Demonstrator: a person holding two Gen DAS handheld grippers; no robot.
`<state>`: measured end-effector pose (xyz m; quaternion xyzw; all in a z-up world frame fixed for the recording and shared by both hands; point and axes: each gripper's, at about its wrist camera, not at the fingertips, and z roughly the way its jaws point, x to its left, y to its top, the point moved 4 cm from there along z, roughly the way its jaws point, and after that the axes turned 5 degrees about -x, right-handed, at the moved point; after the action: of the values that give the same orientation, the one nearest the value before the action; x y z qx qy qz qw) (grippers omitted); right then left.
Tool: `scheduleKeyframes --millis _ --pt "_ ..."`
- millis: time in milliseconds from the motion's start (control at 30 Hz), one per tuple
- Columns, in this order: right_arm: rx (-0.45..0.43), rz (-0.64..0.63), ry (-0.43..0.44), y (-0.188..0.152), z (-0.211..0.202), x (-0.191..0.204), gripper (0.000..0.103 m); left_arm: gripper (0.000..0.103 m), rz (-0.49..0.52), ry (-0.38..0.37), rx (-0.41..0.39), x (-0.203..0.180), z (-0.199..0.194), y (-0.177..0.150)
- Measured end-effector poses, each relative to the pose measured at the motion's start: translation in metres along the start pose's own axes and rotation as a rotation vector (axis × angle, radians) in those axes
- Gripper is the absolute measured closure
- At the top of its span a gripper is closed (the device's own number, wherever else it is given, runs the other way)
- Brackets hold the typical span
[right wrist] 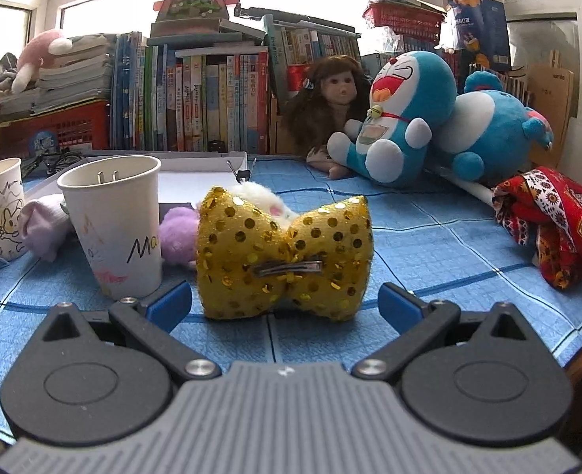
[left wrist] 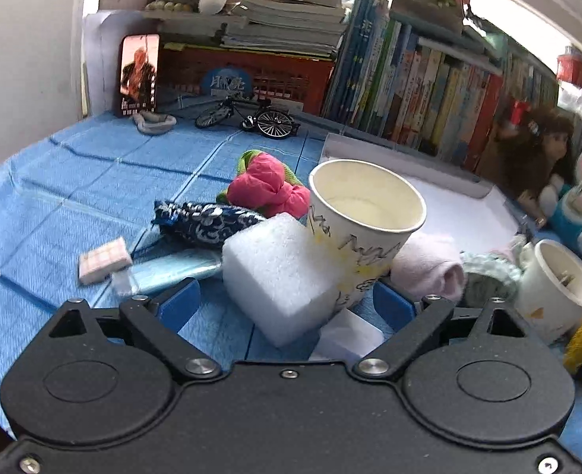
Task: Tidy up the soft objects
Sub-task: 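Grasp the white foam block with the left tool while the right tool grasps the gold sequined bow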
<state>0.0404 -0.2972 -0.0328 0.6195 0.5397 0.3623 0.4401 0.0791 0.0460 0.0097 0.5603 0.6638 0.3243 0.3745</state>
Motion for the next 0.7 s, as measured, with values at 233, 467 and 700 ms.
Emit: scheduleKeyframes --millis 233,467,700 --pt "-0.002 -0.006 -0.022 0.001 0.009 0.005 0.0 0.023 0.003 0.068 0.008 -0.006 0.016 -0.006" --pt "0.017 0.039 -0.036 0.0 0.014 0.008 0.0 0.04 -0.044 0.051 0.015 0.003 0.018 -0.01" --pt "0.034 0.213 0.03 -0.006 -0.001 0.008 0.002 0.047 -0.004 0.04 -0.008 0.001 0.01 -0.012"
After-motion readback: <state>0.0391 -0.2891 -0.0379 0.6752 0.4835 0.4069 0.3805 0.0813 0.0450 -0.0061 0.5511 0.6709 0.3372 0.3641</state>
